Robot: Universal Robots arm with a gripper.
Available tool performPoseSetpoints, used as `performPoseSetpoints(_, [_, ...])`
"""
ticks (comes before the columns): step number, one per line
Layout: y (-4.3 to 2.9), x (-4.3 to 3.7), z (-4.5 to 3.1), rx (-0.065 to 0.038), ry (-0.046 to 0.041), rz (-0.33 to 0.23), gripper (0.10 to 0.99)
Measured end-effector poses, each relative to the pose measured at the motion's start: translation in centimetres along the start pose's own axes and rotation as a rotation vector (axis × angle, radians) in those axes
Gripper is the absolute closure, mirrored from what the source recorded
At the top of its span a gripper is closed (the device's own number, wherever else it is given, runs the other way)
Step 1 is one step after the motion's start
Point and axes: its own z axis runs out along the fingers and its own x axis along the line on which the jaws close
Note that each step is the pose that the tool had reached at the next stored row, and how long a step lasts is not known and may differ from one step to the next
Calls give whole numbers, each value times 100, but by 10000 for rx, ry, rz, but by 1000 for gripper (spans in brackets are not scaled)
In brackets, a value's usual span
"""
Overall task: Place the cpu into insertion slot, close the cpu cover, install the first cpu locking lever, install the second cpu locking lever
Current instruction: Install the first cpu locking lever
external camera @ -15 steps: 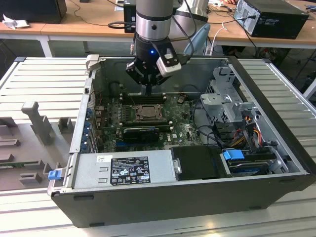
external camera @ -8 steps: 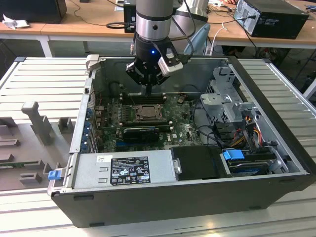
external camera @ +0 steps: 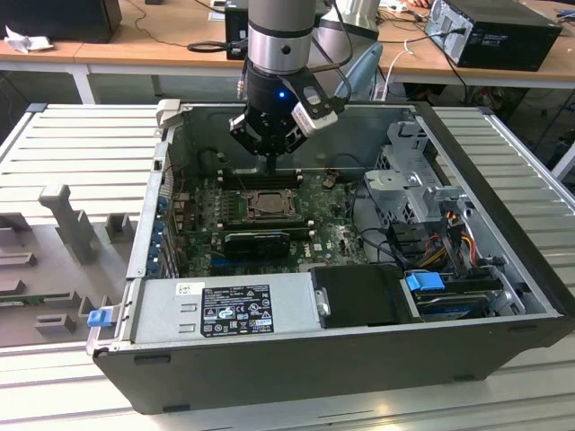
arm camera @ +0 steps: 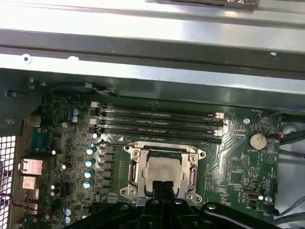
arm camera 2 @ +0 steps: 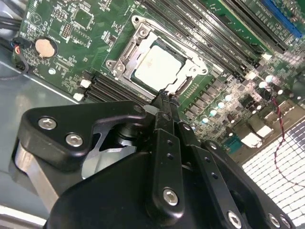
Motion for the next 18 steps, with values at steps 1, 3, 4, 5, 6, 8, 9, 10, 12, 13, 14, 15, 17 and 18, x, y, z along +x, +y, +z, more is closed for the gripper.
performPoseSetpoints(1, [-1,20,1,-59,-17,-7,980])
performPoseSetpoints(3, [2,65,3,-102,-51,-12,980])
performPoseSetpoints(4, [4,84,3,-108,-58,-13,980])
performPoseSetpoints(5, [6,105,3,-110,-65,-13,980])
performPoseSetpoints(6, [8,127,4,-113,-73,-11,980])
performPoseSetpoints(8, [13,188,5,-120,-98,-14,980])
performPoseSetpoints(9, [15,207,5,-121,-107,-14,980])
performPoseSetpoints(10, [20,269,6,-122,-133,-14,980])
performPoseSetpoints(12, [31,390,10,-148,-153,-9,980])
performPoseSetpoints(13, [32,401,27,-154,-157,48,980])
performPoseSetpoints(14, [31,403,39,-152,-159,120,980])
performPoseSetpoints(15, [31,403,47,-153,-162,210,980])
performPoseSetpoints(17, [31,404,55,-152,-172,473,980])
performPoseSetpoints(18, [31,408,56,-153,-176,580,980])
